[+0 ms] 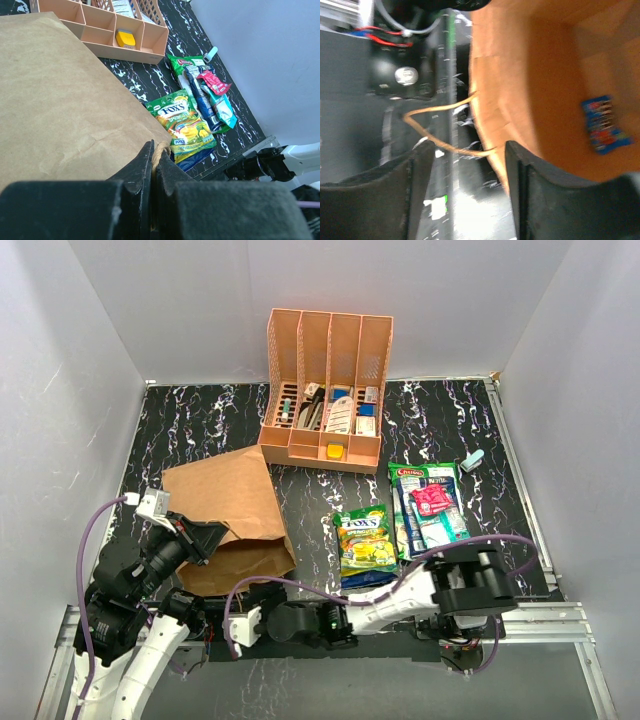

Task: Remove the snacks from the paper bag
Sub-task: Take out the snack from the paper bag.

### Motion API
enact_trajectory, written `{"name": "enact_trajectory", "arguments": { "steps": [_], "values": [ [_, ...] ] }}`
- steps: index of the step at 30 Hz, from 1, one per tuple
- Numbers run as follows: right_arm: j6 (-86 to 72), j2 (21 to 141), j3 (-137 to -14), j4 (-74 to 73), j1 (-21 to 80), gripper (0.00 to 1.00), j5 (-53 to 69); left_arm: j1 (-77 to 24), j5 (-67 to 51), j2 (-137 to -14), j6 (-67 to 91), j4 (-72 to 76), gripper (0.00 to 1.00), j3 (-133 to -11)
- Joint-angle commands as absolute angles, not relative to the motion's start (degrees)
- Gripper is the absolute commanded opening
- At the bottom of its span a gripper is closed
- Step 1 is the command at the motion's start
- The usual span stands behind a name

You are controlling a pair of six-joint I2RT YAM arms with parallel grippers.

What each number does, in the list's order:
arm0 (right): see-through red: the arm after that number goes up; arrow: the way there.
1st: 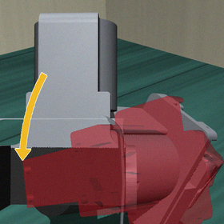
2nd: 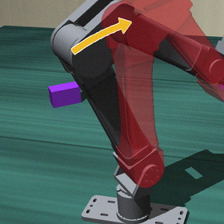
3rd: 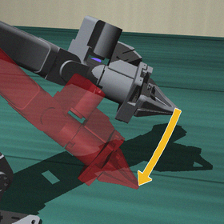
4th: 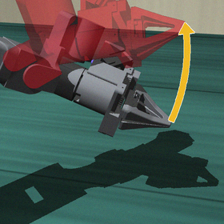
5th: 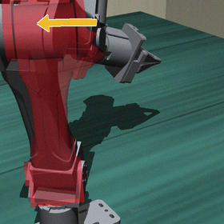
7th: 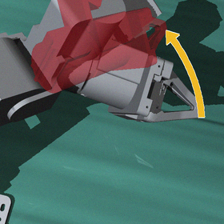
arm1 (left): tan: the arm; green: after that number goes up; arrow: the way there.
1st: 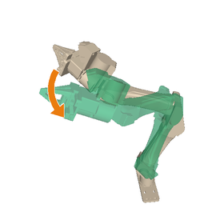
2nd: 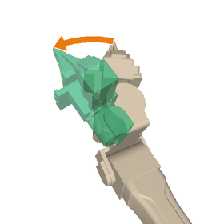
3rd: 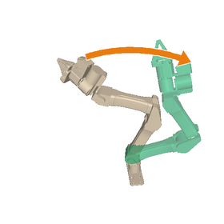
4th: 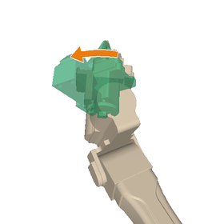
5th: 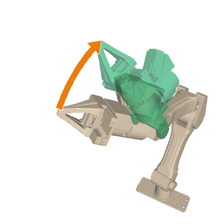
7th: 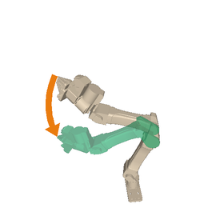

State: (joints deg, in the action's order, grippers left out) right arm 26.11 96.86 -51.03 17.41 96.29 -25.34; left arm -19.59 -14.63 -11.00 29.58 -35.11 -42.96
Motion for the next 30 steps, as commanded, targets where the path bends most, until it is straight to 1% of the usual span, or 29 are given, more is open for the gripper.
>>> {"name": "enact_trajectory", "arguments": {
  "steps": [1, 4, 10, 19, 24, 28, 30],
  "values": [
    [47.73, 103.29, -55.11, 37.33, 93.62, 0.51, -35.00, -19.23, -15.56, -10.38, 29.37, -33.85, 0.00, -42.45],
    [49.53, 106.40, -57.23, 38.79, 91.02, 0.49, -34.02, -19.19, -15.64, -10.08, 29.36, -33.72, 0.00, -42.42],
    [56.12, 115.49, -62.51, 40.74, 84.12, 0.53, -36.65, -19.16, -15.73, -9.26, 29.44, -33.60, 0.00, -42.31],
    [68.34, 127.87, -70.38, 52.62, 77.04, 0.54, -38.19, -19.21, -16.55, -8.72, 29.12, -33.32, 0.00, -42.58],
    [70.01, 132.82, -76.33, 51.21, 74.16, 0.57, -38.12, -19.29, -19.22, -8.73, 28.87, -32.21, 0.00, -42.88],
    [70.36, 136.22, -80.43, 49.09, 72.56, 0.62, -38.62, -19.27, -21.18, -9.33, 29.44, -31.72, 0.00, -44.01],
    [69.62, 137.63, -82.69, 47.42, 71.90, 0.63, -39.39, -19.27, -21.76, -9.84, 28.81, -31.98, 0.00, -45.35]
  ]
}}
